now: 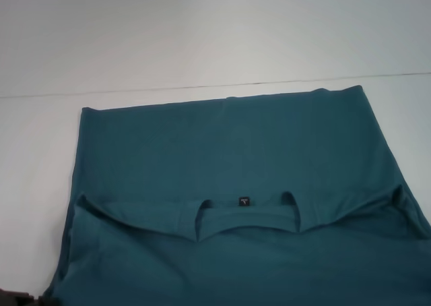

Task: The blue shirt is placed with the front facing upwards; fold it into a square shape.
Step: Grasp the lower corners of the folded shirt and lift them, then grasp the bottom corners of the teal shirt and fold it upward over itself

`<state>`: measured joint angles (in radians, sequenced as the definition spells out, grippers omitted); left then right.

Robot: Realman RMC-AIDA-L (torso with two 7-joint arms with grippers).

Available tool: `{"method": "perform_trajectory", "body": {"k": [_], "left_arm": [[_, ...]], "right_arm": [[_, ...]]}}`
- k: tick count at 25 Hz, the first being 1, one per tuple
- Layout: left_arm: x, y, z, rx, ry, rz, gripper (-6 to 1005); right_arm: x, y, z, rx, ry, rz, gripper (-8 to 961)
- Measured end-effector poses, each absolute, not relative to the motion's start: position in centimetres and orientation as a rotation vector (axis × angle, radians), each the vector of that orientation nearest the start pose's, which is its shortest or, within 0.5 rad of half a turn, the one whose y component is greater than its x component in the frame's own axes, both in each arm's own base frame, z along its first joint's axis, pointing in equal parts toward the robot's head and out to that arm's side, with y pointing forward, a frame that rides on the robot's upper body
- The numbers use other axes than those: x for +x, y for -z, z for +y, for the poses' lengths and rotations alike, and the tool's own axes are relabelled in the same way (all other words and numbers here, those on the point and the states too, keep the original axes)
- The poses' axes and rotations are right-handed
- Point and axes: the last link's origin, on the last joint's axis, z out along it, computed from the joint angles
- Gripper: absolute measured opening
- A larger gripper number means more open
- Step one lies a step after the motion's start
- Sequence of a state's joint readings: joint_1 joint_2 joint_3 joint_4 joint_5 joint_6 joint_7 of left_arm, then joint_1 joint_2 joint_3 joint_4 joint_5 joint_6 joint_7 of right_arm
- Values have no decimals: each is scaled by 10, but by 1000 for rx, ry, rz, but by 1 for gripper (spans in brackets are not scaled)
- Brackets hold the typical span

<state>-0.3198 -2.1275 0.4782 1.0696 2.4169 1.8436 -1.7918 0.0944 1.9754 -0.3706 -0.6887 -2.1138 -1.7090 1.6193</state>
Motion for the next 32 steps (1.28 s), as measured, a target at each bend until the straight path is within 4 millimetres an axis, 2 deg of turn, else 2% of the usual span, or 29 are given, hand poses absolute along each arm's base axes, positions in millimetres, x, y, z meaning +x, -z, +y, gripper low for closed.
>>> {"method": "perform_trajectory", "body": {"k": [7, 22, 26, 28, 32], "left_arm": [[-329, -53, 238, -2642, 301, -1291, 57], [-331, -58, 225, -2648, 290, -1333, 66], [-329, -59, 231, -2642, 300, -1318, 68], [-327, -62, 242, -2613, 326, -1296, 70], [-323, -69, 270, -2540, 401, -1257, 72]], "right_arm": [[405, -84, 159, -2171, -711, 1378, 35], [408, -90, 145, -2176, -687, 1397, 35], [404, -97, 157, -2173, -705, 1378, 35], [399, -101, 170, -2180, -724, 1353, 35], [386, -109, 209, -2195, -752, 1284, 35]]}}
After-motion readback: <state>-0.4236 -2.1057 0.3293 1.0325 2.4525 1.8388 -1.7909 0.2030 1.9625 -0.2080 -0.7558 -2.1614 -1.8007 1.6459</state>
